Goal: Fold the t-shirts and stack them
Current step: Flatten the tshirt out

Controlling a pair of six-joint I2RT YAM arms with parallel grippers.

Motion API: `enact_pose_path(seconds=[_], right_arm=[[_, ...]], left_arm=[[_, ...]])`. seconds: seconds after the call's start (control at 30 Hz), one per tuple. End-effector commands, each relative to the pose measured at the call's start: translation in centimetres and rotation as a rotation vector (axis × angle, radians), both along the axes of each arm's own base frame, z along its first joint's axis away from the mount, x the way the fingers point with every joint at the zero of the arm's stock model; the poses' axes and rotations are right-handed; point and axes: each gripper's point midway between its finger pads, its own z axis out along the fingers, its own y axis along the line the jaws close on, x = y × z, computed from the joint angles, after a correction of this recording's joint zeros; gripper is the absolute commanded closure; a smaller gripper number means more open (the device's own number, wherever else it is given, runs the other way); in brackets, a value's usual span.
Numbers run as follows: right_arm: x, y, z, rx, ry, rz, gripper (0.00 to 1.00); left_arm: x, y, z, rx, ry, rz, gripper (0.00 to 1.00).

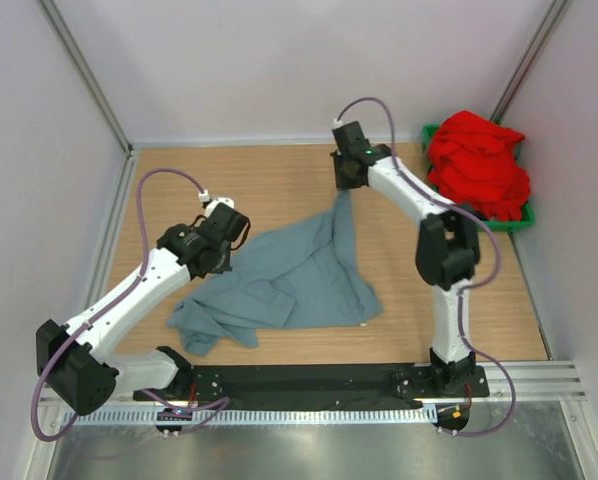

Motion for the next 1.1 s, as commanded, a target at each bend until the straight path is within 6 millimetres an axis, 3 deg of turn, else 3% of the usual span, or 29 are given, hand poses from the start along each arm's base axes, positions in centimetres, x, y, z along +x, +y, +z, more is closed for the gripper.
enact_pose_path(seconds=[0.0, 0.03, 0.07, 0.1, 0.13, 0.17, 0.2, 0.27, 0.3, 0.37, 0.43, 0.57, 0.67, 0.8, 0.97, 1.07], right_arm=[[-3.5, -6.4, 18.0, 0.129, -0.338, -0.224, 0.99], [-4.6, -7.1, 18.2, 0.184, -0.328, -0.251, 0.99], [-6.1, -8.8, 16.0, 0.174, -0.282, -0.287, 0.99], [-7.3, -9.4, 15.5, 0.174, -0.273, -0.302, 0.98], [-8.8, -10.2, 16.5, 0.184, -0.301, -0.322, 0.99], [-9.7, -10.7, 15.4, 0.175, -0.281, -0.333, 0.99], [-11.3, -11.5, 12.2, 0.136, -0.219, -0.352, 0.99], [-13.2, -12.5, 10.8, 0.122, -0.201, -0.383, 0.99], [-14.4, -13.1, 8.2, 0.100, -0.156, -0.392, 0.99], [-16.0, -13.5, 6.1, 0.095, -0.112, -0.391, 0.99], [-16.6, -13.6, 5.2, 0.098, -0.096, -0.394, 0.99], [-17.5, -13.6, 4.1, 0.107, -0.071, -0.381, 0.99], [-17.7, -13.3, 4.1, 0.118, -0.068, -0.371, 0.99], [-18.0, -13.4, 4.0, 0.119, -0.066, -0.364, 0.99], [-18.1, -13.3, 3.2, 0.114, -0.052, -0.354, 0.99], [-18.0, -13.2, 2.7, 0.114, -0.042, -0.350, 0.99]], left_arm=[[0.0, -0.2, 3.2, -0.085, -0.076, 0.045, 1.00], [-0.4, -0.6, 3.7, -0.132, -0.076, 0.035, 1.00], [-0.5, -1.1, 3.9, -0.171, -0.085, 0.043, 1.00], [-0.7, -1.5, 3.6, -0.199, -0.076, 0.033, 1.00], [-0.6, -2.7, 3.6, -0.261, -0.083, 0.011, 1.00], [-0.7, -3.3, 3.0, -0.282, -0.067, 0.002, 1.00], [-1.1, -4.0, 1.9, -0.299, -0.038, 0.001, 1.00], [-1.3, -5.6, 0.3, -0.298, 0.000, -0.020, 1.00], [-2.0, -7.5, -0.5, -0.306, 0.007, -0.056, 0.95], [-2.4, -9.1, -2.2, -0.280, 0.025, -0.081, 0.85], [-2.8, -11.7, -2.7, -0.305, 0.022, -0.120, 0.76], [-2.4, -15.1, -4.1, -0.290, 0.039, -0.147, 0.74], [-2.6, -16.1, -6.5, -0.239, 0.095, -0.136, 0.75], [-3.6, -17.2, -9.2, -0.194, 0.148, -0.129, 0.62], [-4.8, -18.1, -10.9, -0.163, 0.165, -0.131, 0.47], [-4.9, -18.3, -11.5, -0.154, 0.175, -0.127, 0.45]])
